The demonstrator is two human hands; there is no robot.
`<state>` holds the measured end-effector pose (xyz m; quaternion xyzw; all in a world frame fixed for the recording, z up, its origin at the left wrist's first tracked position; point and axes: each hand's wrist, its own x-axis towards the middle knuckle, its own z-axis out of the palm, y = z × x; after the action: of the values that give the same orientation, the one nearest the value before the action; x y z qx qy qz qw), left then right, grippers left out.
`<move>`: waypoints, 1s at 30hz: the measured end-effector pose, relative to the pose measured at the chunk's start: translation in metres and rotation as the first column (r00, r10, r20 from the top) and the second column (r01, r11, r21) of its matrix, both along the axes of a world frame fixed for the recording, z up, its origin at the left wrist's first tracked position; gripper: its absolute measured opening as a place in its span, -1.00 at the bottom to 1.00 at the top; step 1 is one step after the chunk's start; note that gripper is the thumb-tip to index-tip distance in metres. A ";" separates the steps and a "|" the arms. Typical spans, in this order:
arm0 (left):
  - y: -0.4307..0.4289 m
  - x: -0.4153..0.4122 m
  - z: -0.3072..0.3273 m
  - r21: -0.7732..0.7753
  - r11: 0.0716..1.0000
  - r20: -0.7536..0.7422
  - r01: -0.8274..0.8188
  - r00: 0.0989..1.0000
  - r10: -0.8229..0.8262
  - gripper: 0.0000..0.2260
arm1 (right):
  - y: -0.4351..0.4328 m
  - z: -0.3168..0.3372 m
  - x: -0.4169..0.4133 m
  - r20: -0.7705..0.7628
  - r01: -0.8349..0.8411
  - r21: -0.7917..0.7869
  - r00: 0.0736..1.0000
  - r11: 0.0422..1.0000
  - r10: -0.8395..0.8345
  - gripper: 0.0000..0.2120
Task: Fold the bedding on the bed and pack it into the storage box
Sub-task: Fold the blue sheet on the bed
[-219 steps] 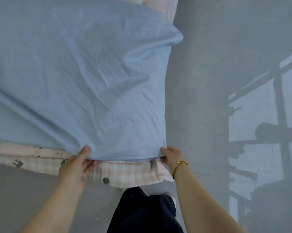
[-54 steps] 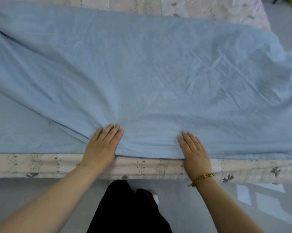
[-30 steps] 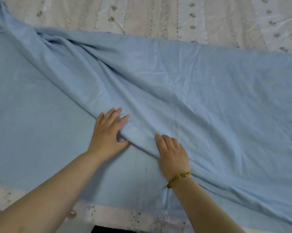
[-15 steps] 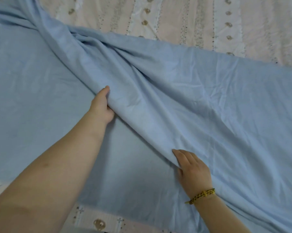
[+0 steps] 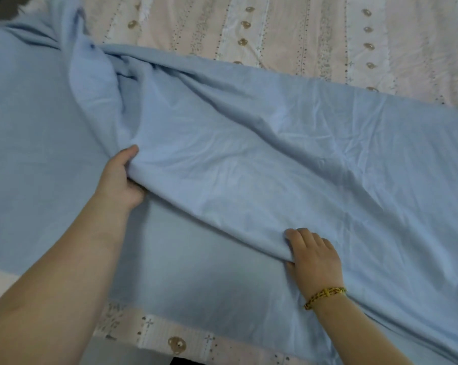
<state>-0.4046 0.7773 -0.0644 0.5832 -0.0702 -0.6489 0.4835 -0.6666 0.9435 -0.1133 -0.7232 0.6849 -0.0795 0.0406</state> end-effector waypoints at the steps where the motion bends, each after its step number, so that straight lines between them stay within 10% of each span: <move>1: 0.003 -0.002 0.000 -0.044 0.999 -0.091 -0.020 0.996 0.016 -0.80 | -0.005 0.006 0.005 0.035 -0.022 0.040 0.999 0.999 0.021 -0.67; 5: 0.011 -0.031 0.010 -0.162 0.986 -0.217 0.034 0.974 -0.069 -0.57 | -0.028 0.023 -0.003 0.440 0.108 0.382 0.852 0.918 -0.284 -0.68; 8: 0.004 -0.065 0.005 -0.194 0.917 0.290 0.348 0.913 -0.286 -0.67 | -0.048 0.029 -0.026 0.576 0.242 0.513 0.614 0.824 -0.539 -0.70; 10: -0.005 -0.073 -0.014 -0.025 0.694 0.830 0.720 0.402 -0.387 -0.64 | -0.056 0.030 -0.037 0.547 0.330 0.550 0.551 0.767 -0.630 -0.92; 12: -0.011 -0.073 -0.033 0.346 0.441 0.912 0.828 -0.187 -0.365 -0.51 | -0.056 0.022 -0.045 0.483 0.398 0.535 0.579 0.745 -0.656 -0.84; 14: -0.012 -0.069 -0.037 0.514 0.376 0.858 0.771 -0.454 -0.241 -0.49 | -0.053 0.020 -0.046 0.438 0.425 0.454 0.659 0.783 -0.612 -0.74; 21: -0.042 -0.073 -0.032 0.366 0.262 0.797 0.893 -0.446 0.406 -0.81 | -0.053 0.023 -0.013 0.190 0.110 0.095 0.974 0.989 -0.127 -0.67; 30: -0.061 -0.100 -0.036 0.492 0.189 0.831 0.850 -0.524 0.189 -0.80 | -0.078 0.025 0.006 0.185 0.196 0.361 0.943 0.912 -0.276 -0.19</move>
<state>-0.5049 0.7166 -0.1000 0.4262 -0.9042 -0.0221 -0.0161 -0.6610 0.8657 -0.0881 -0.6025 0.7616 -0.0493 0.2334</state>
